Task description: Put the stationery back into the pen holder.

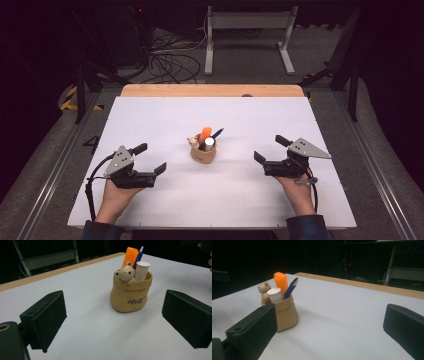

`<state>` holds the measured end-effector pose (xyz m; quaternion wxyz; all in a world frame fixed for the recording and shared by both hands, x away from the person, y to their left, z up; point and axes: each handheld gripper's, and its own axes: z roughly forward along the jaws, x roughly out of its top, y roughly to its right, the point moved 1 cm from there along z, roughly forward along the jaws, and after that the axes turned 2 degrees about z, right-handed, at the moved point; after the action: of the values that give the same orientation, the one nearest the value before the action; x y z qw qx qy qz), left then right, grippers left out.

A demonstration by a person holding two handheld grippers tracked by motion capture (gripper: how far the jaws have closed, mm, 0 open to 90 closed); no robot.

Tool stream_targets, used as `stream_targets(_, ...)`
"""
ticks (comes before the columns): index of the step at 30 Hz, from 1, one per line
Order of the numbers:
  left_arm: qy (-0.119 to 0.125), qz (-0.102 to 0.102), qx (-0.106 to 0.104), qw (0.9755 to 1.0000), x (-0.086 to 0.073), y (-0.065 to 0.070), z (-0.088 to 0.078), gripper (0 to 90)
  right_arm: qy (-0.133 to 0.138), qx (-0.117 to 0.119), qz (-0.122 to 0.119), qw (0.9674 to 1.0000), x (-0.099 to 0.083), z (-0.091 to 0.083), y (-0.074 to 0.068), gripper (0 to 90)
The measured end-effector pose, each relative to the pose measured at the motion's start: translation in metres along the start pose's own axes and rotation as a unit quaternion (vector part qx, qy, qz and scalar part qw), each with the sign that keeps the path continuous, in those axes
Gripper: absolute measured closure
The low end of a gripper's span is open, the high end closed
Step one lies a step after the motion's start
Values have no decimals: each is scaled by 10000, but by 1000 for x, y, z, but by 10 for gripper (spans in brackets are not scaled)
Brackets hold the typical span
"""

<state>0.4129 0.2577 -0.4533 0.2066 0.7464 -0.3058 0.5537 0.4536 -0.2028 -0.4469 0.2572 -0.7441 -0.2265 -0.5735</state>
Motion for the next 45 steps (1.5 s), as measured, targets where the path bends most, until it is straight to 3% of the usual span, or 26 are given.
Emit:
stream_targets(27,99,-77,-67,9999,-4,-2,-4,59,51,-246,87,9996,-20,-28,14,0)
stream_targets(32,102,-68,-72,9999,-4,-2,-6,59,24,-299,17,9995,-23,-31,15,0)
stream_targets(45,129,-89,-62,9999,-6,-5,-10,61,205,-403,163,9988,-24,-37,21,0)
